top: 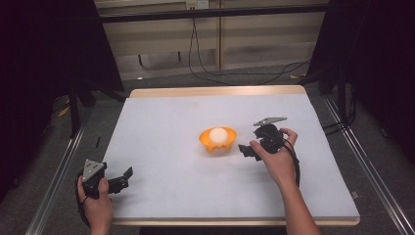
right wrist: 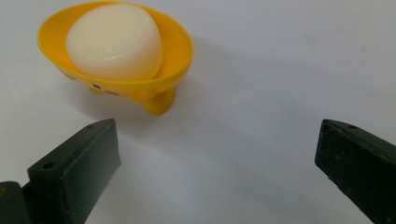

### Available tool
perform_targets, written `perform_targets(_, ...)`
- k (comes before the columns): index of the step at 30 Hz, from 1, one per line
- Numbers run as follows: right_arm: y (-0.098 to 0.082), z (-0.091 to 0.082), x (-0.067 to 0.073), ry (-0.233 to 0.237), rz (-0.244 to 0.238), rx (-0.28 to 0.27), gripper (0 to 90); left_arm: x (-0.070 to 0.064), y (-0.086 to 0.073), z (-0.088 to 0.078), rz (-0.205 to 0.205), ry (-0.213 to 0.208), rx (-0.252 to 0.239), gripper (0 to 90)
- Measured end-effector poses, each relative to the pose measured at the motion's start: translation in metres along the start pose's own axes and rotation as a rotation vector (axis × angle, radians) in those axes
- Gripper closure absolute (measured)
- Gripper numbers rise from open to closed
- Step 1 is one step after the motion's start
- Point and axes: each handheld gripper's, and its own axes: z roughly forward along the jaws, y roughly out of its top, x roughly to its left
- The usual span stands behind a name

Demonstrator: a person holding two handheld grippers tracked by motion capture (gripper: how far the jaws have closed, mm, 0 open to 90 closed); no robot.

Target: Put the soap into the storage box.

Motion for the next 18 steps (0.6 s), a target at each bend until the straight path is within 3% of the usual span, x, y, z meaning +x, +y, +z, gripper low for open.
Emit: perform_targets(18, -0.044, -0.014, -0.028, -0.041, 0.054, 0.003, 0.0, 0.0, 0.0, 0.0, 0.001, -0.003, 0.001, 0.0)
